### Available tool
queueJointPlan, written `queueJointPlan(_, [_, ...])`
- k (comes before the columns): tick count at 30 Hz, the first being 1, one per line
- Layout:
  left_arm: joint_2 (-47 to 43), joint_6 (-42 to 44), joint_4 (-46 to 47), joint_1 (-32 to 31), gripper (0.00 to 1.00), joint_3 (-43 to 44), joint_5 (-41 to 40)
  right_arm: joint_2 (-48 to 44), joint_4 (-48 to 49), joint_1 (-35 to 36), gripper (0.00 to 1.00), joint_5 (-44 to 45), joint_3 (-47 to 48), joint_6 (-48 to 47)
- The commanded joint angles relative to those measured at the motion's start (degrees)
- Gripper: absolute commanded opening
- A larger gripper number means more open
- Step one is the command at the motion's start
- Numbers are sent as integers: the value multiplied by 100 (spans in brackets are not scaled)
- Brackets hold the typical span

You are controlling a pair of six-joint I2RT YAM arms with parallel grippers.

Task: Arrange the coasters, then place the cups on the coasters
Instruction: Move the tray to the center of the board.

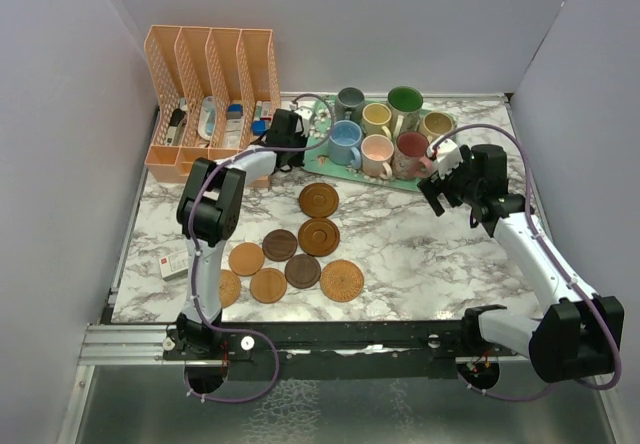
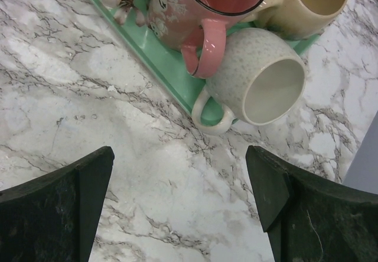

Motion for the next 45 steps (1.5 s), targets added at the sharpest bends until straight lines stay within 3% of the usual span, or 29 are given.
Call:
queueJointPlan(1, [-328, -133, -912, -113, 1, -854, 276, 164, 81, -15, 96, 372, -1, 148])
queueJointPlan(8, [-639, -141, -745, -157, 4, -1393, 277, 500, 1037, -15, 95, 1460, -524, -353])
queueJointPlan(17, [-846, -32, -632, -234, 12, -1677, 772, 1091, 1273, -68, 95, 2175, -481, -254])
queueJointPlan(24, [-1078, 11, -572, -278, 15, -1736, 856, 1147, 776, -402, 93, 1375, 158, 230])
queueJointPlan(29, [-1243, 173, -555, -274, 28, -1591, 757, 1254, 401, -745, 92, 859, 905, 717])
queueJointPlan(38, [-1487, 620, -493, -256, 45, -1185, 182, 2266, 333, -920, 89, 1108, 1791, 1035])
queueJointPlan(45, [-1612, 747, -428, -256, 46, -1163, 57, 2983, 261, -920, 86, 929, 2186, 1030])
